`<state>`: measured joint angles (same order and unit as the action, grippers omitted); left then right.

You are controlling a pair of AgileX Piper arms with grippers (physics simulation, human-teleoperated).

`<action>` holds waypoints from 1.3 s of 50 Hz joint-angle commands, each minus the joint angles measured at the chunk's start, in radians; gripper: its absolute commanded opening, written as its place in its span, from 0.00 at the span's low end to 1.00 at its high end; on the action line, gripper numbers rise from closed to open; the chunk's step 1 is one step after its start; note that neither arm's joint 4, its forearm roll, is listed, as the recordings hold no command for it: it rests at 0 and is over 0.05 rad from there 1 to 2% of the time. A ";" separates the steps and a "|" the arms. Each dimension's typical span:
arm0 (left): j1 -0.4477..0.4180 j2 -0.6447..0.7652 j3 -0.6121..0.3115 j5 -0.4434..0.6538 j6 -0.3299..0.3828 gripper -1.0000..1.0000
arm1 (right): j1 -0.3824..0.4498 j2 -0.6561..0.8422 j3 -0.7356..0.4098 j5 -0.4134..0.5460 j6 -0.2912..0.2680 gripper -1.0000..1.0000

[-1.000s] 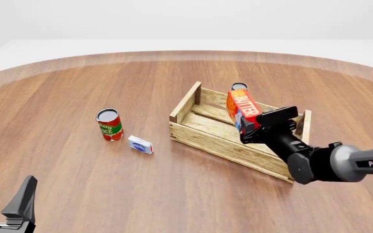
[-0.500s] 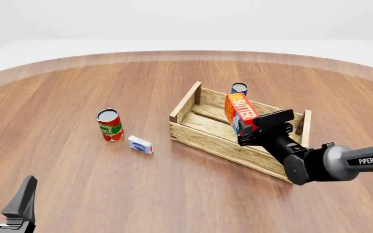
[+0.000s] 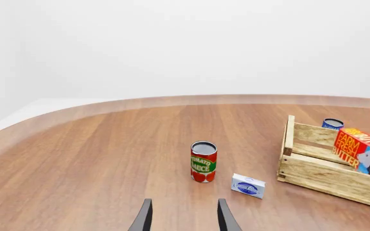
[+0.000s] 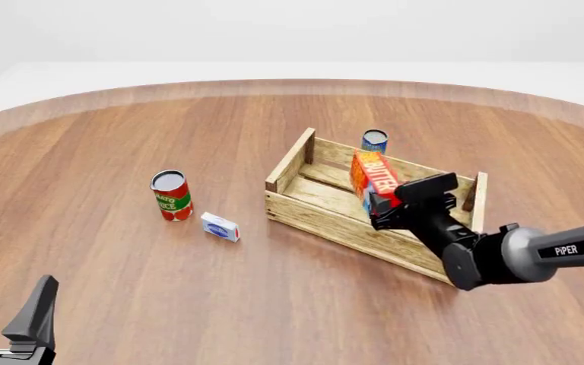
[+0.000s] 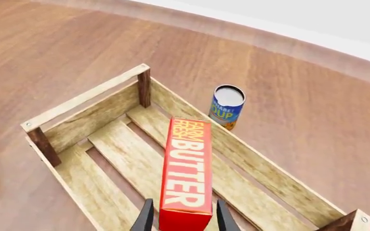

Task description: Pick up the butter and put it in the tray.

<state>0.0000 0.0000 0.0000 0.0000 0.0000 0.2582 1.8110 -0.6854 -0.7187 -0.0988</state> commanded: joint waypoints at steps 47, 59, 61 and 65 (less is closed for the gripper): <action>0.000 0.000 0.000 0.000 0.000 1.00 | 0.009 -0.135 0.013 0.055 -0.006 1.00; 0.000 0.000 0.000 0.000 0.000 1.00 | 0.019 -0.192 0.039 0.075 -0.004 1.00; 0.000 0.000 0.000 0.000 0.000 1.00 | 0.020 -0.200 0.042 0.077 -0.001 1.00; 0.000 0.000 0.000 0.000 0.000 1.00 | 0.022 -0.213 0.047 0.080 0.001 1.00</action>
<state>0.0000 0.0000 0.0000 0.0000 0.0000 0.2729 1.6379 -0.6538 -0.6518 -0.1020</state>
